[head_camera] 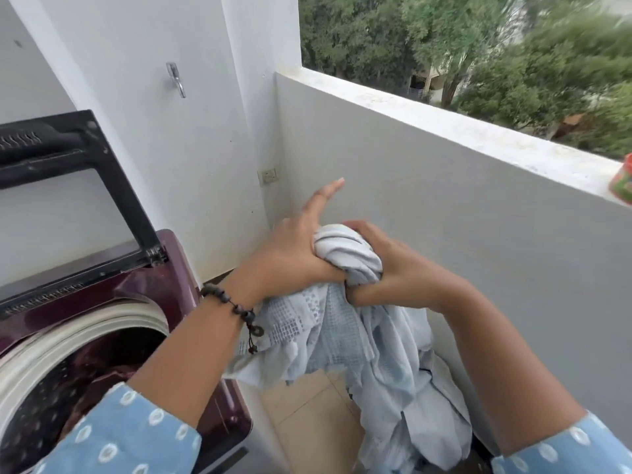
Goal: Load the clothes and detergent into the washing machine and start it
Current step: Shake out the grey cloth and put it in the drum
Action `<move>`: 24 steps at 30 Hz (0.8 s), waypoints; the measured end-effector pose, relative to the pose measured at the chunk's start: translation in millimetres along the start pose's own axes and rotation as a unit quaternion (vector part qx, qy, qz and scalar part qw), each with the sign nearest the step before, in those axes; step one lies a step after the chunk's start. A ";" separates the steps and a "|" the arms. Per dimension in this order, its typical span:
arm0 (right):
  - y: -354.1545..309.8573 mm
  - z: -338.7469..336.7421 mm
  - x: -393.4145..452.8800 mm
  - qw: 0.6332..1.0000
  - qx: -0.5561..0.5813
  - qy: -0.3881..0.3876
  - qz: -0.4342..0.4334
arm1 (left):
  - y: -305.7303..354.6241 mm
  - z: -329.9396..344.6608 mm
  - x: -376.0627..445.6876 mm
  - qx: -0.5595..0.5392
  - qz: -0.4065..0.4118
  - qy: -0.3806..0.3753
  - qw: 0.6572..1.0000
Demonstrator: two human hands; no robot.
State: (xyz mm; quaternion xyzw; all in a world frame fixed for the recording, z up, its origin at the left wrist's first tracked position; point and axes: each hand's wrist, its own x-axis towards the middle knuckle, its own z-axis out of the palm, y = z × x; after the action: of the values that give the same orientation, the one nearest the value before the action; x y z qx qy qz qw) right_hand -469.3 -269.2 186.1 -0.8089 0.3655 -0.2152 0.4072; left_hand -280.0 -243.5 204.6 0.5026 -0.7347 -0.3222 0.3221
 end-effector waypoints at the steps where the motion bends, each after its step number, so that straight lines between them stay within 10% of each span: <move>1: 6.6 7.7 0.3 0.999 0.037 -0.007 -0.002 | -0.9 -6.7 -0.8 -0.038 0.018 0.014 0.999; 7: 46.7 52.8 9.6 0.989 0.131 0.056 0.051 | -15.9 -34.5 -11.1 -0.158 0.047 0.068 0.984; 16: -0.1 -14.3 17.2 0.960 0.132 0.244 -0.032 | -40.9 -51.7 -20.6 0.034 0.044 0.145 0.988; 24: -8.1 29.4 11.9 0.967 0.233 0.105 -0.022 | -4.7 -36.4 0.6 -0.263 0.086 0.358 0.892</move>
State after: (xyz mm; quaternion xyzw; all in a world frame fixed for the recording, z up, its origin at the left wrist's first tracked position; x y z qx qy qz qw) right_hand -439.4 -260.3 176.3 -0.6724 0.3284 -0.3871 0.5387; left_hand -248.6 -250.8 222.3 0.4159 -0.4983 -0.2725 0.7103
